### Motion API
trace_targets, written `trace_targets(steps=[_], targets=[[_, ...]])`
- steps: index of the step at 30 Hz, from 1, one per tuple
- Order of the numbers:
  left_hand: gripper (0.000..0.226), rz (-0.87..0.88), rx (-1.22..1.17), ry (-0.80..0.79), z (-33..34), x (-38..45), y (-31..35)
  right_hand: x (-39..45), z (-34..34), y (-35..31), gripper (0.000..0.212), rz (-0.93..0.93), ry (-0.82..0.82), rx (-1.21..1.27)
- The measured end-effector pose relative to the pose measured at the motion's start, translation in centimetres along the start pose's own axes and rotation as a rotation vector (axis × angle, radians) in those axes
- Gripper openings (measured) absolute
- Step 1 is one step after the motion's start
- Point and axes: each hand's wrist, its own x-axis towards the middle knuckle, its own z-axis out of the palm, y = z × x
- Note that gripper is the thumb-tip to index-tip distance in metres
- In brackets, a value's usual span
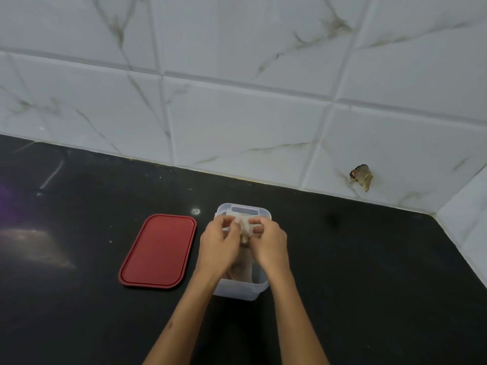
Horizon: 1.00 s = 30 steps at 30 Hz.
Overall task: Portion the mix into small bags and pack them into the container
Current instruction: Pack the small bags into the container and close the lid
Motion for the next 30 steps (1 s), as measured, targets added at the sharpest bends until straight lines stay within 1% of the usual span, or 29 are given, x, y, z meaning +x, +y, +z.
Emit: trace_targets(steps=[3,5,7,9,11,14,17,22,25,27,29,30], targets=[[0.024,-0.033,0.111,-0.040,-0.4,0.3,-0.5,-0.2,0.5,-0.2,0.027,-0.016,0.007,-0.125],[0.028,-0.009,0.215,-0.060,-0.8,0.5,-0.5,-0.3,0.6,-0.5,0.033,-0.002,-0.010,-0.202],[0.033,0.065,0.372,-0.068,-1.4,0.6,-0.4,-0.5,0.7,-0.9,0.034,-0.001,0.005,-0.288],[0.039,0.175,0.483,-0.097,-1.9,0.9,-0.3,-0.9,0.8,-1.3,0.035,-0.041,0.072,-0.348],[0.042,0.258,0.560,-0.194,-2.1,1.2,-0.3,-1.3,0.9,-1.8,0.036,-0.080,0.092,-0.368],[0.037,0.271,0.684,-0.386,-2.1,1.8,-0.6,-1.5,1.7,-2.1,0.041,-0.102,-0.035,-0.397],[0.039,0.313,0.841,-0.472,-2.0,2.3,-1.2,-1.5,2.8,-1.9,0.038,-0.135,-0.088,-0.500],[0.046,0.362,0.829,-0.509,-2.1,2.8,-1.9,-1.3,3.0,-1.6,0.033,-0.097,-0.081,-0.498],[0.050,0.381,0.802,-0.535,-2.1,3.0,-2.1,-1.6,3.1,-1.6,0.025,-0.015,-0.089,-0.380],[0.047,0.378,0.741,-0.541,-2.2,3.2,-2.4,-1.5,3.3,-1.5,0.024,-0.015,-0.089,-0.396],[0.044,0.370,0.609,-0.522,-2.7,3.4,-2.5,-1.3,3.5,-1.3,0.026,-0.011,-0.020,-0.391],[0.044,0.369,0.519,-0.488,-3.1,3.5,-2.5,-1.2,3.6,-1.5,0.033,-0.016,0.023,-0.384]])
